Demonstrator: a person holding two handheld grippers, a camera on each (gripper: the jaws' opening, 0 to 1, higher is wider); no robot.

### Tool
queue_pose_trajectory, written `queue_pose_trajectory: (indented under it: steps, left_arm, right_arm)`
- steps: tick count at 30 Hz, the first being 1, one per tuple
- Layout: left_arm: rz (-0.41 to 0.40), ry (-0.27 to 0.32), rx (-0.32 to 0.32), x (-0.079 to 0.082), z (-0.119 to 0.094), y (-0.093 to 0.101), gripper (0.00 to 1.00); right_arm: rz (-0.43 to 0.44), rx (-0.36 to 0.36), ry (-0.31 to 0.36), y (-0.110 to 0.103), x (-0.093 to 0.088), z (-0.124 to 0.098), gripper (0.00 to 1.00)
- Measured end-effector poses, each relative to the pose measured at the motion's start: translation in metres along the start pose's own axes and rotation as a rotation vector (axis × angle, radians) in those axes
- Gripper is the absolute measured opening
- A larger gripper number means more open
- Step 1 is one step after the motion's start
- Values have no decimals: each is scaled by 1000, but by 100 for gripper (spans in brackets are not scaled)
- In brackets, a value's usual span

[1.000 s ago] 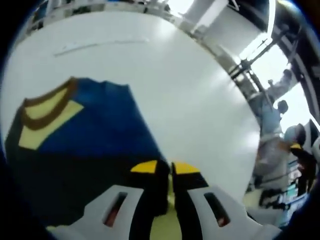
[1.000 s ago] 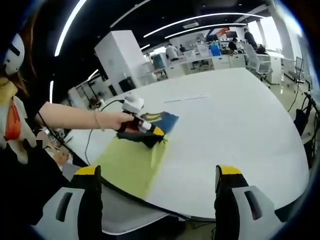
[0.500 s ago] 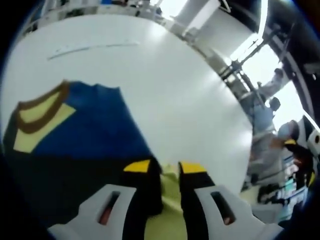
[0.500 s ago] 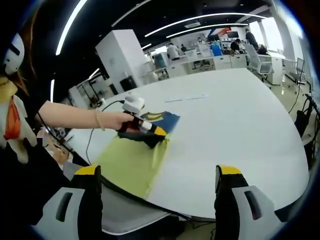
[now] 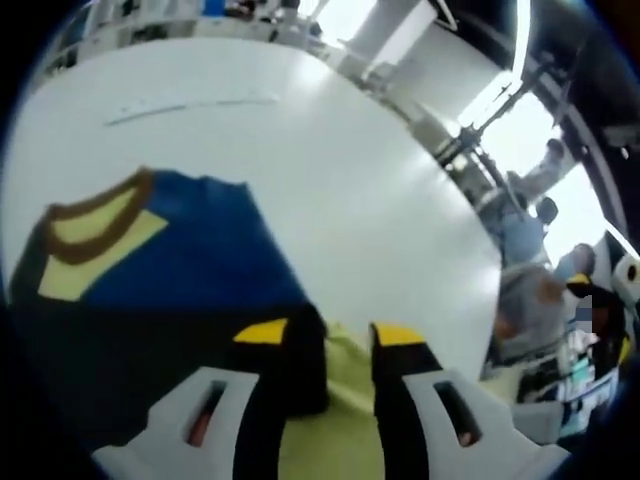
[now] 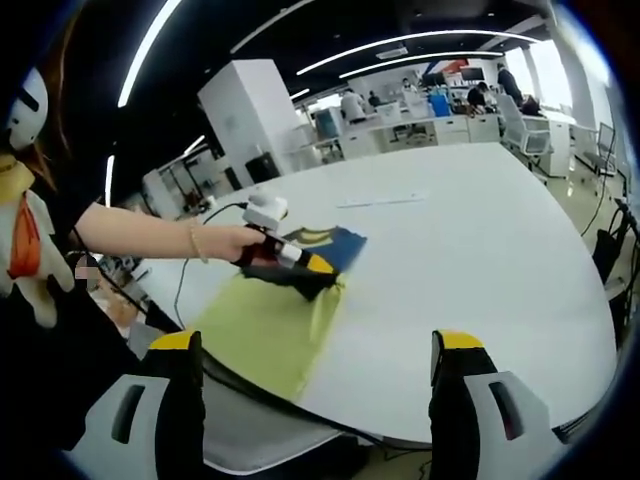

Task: Fold the garment on the visible template until the final outline fits inside the template.

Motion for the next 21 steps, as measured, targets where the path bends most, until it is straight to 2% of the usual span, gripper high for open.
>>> queue_pose_trajectory:
  steps: [11, 16, 21]
  left_arm:
    - [7, 44, 42, -9, -38, -5, 43]
    - [24, 63, 67, -18, -59, -9, 54]
    - [24, 89, 82, -30, -87, -11, 61]
  right_arm:
    - [-37, 34, 11, -15, 8, 5, 95]
    - [-52, 52, 14, -23, 11, 9, 95]
    - [-73, 76, 12, -34, 14, 17, 95]
Point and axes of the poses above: the point that each gripper's makers call its tool centre point, and the gripper's own axes: z roughly forward along the fingers, y roughly to its right, x roughly out of its top, the point moved 7 cm from there along -z, roughly backward along the fingers, and after that the axes turned 12 degrees about -x, right-handed, at the moved point
